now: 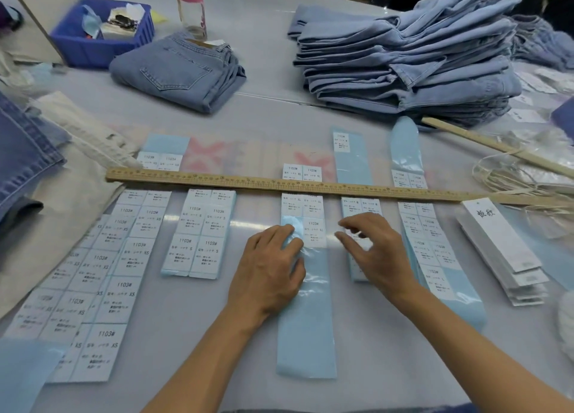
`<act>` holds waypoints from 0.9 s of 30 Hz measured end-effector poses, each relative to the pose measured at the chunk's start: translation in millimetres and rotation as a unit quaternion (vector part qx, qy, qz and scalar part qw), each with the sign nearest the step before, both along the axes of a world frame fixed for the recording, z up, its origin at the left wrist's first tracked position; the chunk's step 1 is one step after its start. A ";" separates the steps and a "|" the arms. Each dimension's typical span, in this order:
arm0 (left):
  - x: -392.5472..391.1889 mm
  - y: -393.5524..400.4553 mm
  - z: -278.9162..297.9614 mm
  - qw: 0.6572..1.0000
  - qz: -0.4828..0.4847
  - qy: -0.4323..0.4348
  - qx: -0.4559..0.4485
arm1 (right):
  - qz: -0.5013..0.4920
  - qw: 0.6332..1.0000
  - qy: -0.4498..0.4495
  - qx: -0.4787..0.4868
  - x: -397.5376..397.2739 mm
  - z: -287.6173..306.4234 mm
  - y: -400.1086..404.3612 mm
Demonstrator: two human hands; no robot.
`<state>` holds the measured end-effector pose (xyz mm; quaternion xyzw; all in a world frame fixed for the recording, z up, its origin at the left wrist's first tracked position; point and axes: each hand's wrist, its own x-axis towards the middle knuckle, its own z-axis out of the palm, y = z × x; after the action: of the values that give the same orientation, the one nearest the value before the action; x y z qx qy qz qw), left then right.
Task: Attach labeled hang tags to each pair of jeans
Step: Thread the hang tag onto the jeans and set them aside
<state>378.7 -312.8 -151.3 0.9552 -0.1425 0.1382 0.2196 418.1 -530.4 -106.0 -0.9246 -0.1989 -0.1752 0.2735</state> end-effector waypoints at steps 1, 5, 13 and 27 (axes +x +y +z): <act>-0.2 0.1 -0.6 1.000 0.000 -0.003 -0.002 | -0.012 1.000 0.000 0.011 -1.8 2.9 -7.1; 0.1 -0.5 0.2 1.000 -0.004 -0.016 -0.004 | -0.033 0.999 0.010 0.029 -10.6 13.4 -31.7; -0.5 -1.4 -0.4 1.000 -0.005 -0.029 -0.011 | -0.029 0.998 0.034 0.040 -31.0 14.7 -38.7; -1.1 -1.4 1.1 1.000 -0.017 -0.011 -0.013 | 0.049 0.998 0.037 0.021 -36.8 11.1 29.4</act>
<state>377.5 -314.2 -150.1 0.9480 -0.1595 0.1463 0.2333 381.4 -501.0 -94.9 -0.9139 -0.2300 -0.1308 0.3080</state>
